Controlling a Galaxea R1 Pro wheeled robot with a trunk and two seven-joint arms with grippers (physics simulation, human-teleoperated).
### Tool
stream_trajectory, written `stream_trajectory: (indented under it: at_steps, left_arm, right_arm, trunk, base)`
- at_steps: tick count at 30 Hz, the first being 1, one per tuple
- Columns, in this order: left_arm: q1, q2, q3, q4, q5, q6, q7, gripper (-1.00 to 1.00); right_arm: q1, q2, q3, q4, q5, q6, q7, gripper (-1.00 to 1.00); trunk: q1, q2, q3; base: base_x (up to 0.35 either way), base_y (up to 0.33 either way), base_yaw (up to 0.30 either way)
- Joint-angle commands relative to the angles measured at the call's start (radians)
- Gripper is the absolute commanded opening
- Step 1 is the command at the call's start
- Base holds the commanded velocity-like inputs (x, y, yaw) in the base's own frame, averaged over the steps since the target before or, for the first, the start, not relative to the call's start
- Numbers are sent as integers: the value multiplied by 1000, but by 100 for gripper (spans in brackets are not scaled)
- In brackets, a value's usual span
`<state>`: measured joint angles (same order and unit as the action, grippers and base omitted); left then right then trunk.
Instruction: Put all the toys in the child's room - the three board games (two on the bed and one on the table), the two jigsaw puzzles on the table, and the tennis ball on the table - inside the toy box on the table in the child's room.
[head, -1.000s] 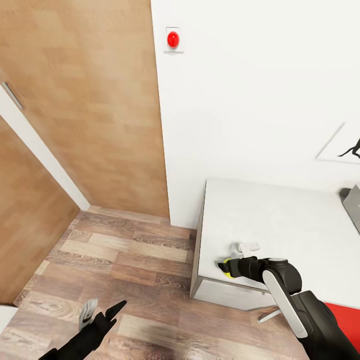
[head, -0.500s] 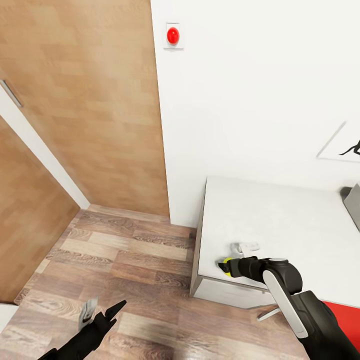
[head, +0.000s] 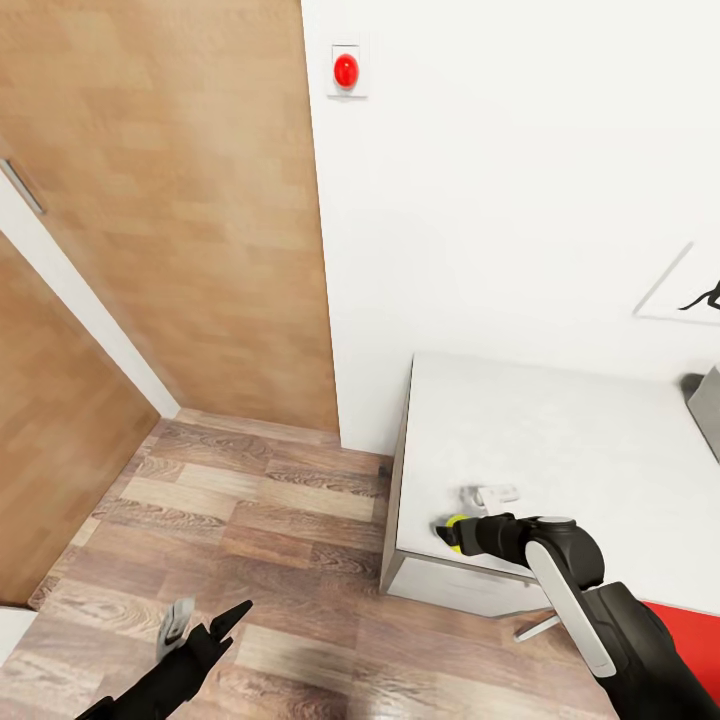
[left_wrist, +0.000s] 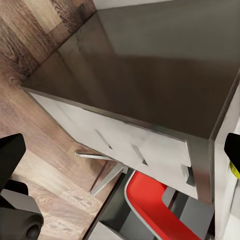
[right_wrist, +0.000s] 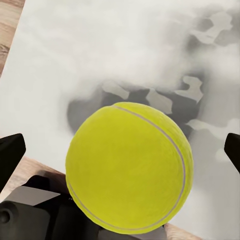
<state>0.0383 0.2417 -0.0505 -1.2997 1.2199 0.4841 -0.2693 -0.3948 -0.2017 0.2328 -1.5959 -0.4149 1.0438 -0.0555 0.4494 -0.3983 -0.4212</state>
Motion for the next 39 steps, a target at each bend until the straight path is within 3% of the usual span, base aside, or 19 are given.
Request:
stream_trajectory:
  at_steps: [1, 39]
  left_arm:
    - [0, 1, 0, -1, 7, 4, 1, 100]
    - [0, 1, 0, 0, 7, 4, 1, 100]
  right_arm:
    - [-1, -1, 2, -1, -5, 3, -6, 100]
    - [-12, 0, -19, 39, -7, 3, -9, 100]
  trunk:
    - [1, -2, -1]
    - [1, -2, -1]
  base:
    - [0, 0, 0]
    - [0, 0, 0]
